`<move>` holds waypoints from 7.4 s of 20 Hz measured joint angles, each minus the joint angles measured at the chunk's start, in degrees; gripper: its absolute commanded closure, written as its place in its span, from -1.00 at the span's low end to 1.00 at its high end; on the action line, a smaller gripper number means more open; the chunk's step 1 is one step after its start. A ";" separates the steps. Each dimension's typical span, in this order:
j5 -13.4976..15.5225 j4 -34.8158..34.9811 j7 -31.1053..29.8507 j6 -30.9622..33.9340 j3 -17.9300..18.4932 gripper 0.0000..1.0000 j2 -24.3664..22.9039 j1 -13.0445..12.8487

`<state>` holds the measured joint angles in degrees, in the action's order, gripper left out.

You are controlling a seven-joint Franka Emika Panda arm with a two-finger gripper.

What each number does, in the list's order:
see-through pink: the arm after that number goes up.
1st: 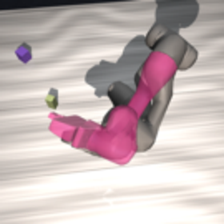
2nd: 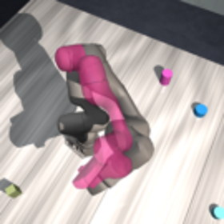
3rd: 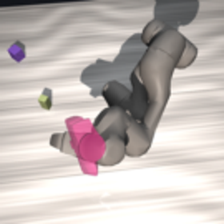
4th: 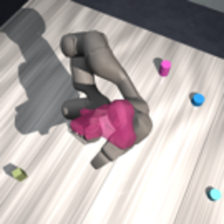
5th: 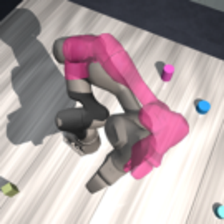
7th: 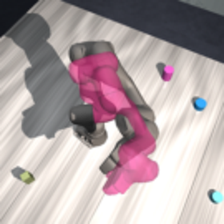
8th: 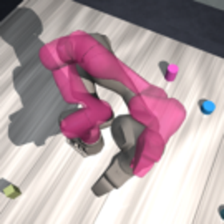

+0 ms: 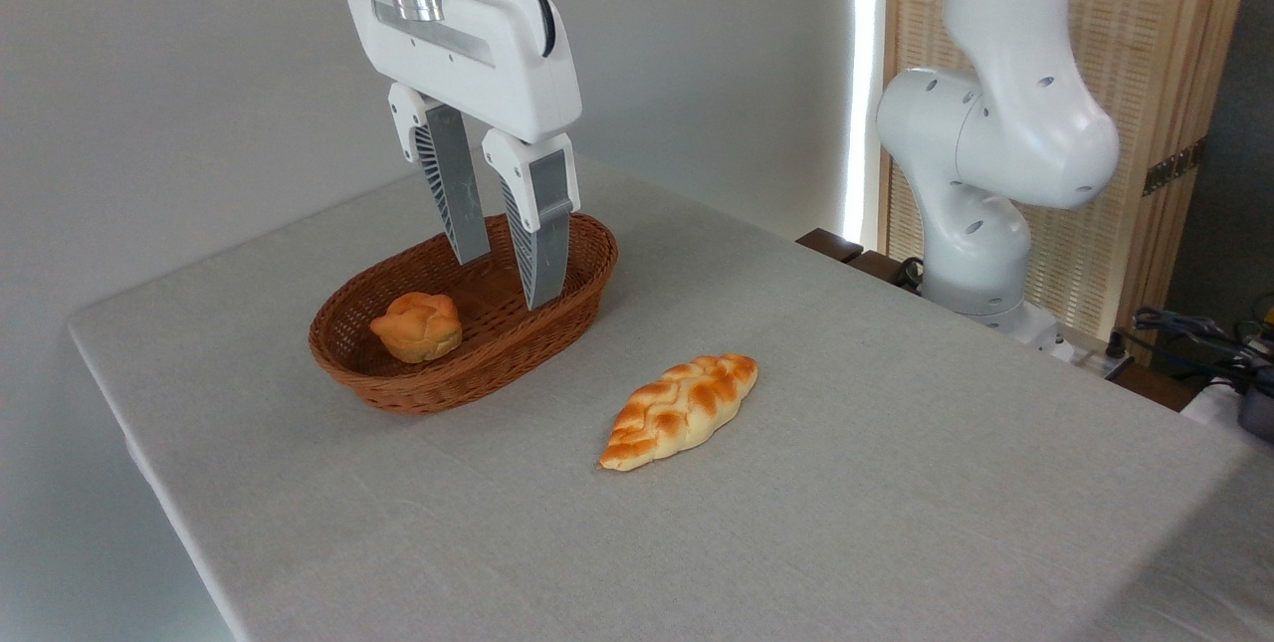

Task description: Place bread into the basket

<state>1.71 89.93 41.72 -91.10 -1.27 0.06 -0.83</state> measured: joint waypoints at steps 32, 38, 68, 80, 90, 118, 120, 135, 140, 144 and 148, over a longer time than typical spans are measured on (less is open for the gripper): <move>0.00 39.11 2.05 -15.39 -0.45 -1.00 -16.15 -2.55; -1.63 41.73 2.18 -18.75 -0.46 -1.00 -15.85 -3.33; -7.78 45.71 4.89 -21.48 -0.48 0.02 -12.62 -5.80; -7.79 46.16 4.90 -21.79 -0.49 0.27 -11.94 -6.19; -5.14 36.73 4.19 -11.87 -3.00 0.24 -11.98 -6.12; -2.07 22.38 -28.71 -16.40 -31.13 -1.00 1.55 -5.50; -2.07 22.20 -28.69 -16.40 -31.13 -1.00 1.54 -5.50; -2.12 7.99 -19.03 -14.73 -14.04 -1.00 -3.97 -4.95; -2.05 7.47 -7.26 -11.10 -4.19 -1.00 -4.84 -4.71; -0.87 7.33 -6.59 -7.71 -0.94 -1.00 -5.27 -4.56; -0.33 6.96 -6.59 -4.24 -0.95 -1.00 -5.24 -3.04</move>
<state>1.39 96.89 35.13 -95.35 -2.22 -5.17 -3.87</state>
